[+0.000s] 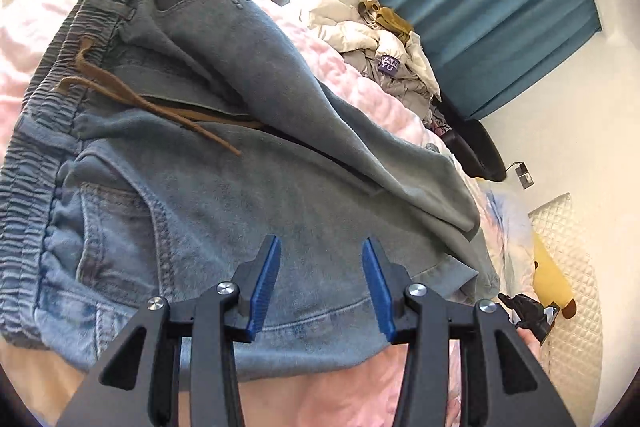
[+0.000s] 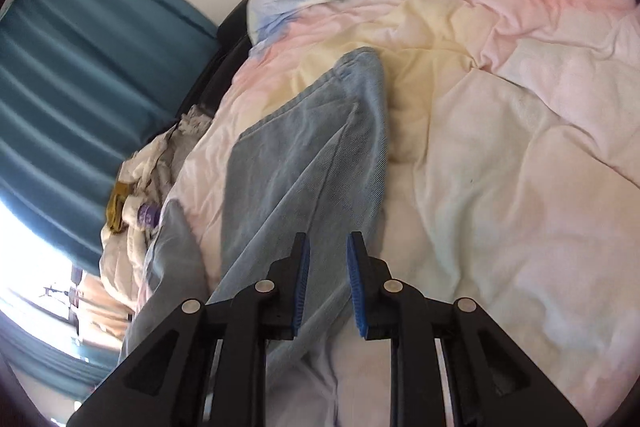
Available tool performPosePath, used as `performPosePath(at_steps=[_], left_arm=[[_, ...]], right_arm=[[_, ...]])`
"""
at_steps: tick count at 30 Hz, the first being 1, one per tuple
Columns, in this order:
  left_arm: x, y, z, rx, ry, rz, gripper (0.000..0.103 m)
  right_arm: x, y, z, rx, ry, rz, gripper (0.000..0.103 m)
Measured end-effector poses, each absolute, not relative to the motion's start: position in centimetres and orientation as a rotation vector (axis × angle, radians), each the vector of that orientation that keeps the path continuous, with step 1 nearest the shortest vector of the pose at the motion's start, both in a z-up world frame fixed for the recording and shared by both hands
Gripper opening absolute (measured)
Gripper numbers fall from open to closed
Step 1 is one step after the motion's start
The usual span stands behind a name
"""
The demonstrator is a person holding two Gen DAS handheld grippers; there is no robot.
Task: Fold clothes
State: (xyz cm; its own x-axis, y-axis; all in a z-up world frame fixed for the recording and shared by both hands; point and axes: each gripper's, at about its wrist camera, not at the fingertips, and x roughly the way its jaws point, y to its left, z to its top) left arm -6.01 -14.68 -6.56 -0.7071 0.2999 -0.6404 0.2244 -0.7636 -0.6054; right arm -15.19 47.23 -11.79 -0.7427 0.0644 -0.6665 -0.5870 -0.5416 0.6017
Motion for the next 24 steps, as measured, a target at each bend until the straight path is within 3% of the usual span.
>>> performPosePath(at_steps=[3, 6, 9, 13, 18, 21, 24], left_arm=[[-3.8, -15.8, -6.2, -1.199, -1.166, 2.651, 0.045], [-2.1, -16.8, -5.4, -1.208, -1.269, 2.626, 0.058], [0.1, -18.2, -4.4, -1.197, -1.371, 2.618, 0.06], [2.6, -20.0, -5.2, -1.26, -1.55, 2.509, 0.064], [4.3, -22.1, -8.4, -1.398, -1.741, 2.385, 0.064], [4.0, -23.0, -10.5, -1.42, -1.824, 2.324, 0.064], [3.4, -24.3, -13.1, -1.356, -2.019, 2.162, 0.064]], right_arm=[[-14.2, 44.0, -10.1, -0.947, 1.192, 2.416, 0.02], [-13.9, 41.3, -9.2, -1.084, 1.144, 2.524, 0.02], [-13.8, 39.2, -8.7, -1.204, 1.079, 2.61, 0.02], [-13.2, 38.9, -9.1, -1.239, 1.13, 2.597, 0.02], [-13.1, 39.6, -9.9, -1.257, 1.185, 2.534, 0.046], [-13.2, 40.3, -10.2, -1.232, 1.217, 2.511, 0.053], [-13.3, 40.9, -10.6, -1.213, 1.249, 2.487, 0.055]])
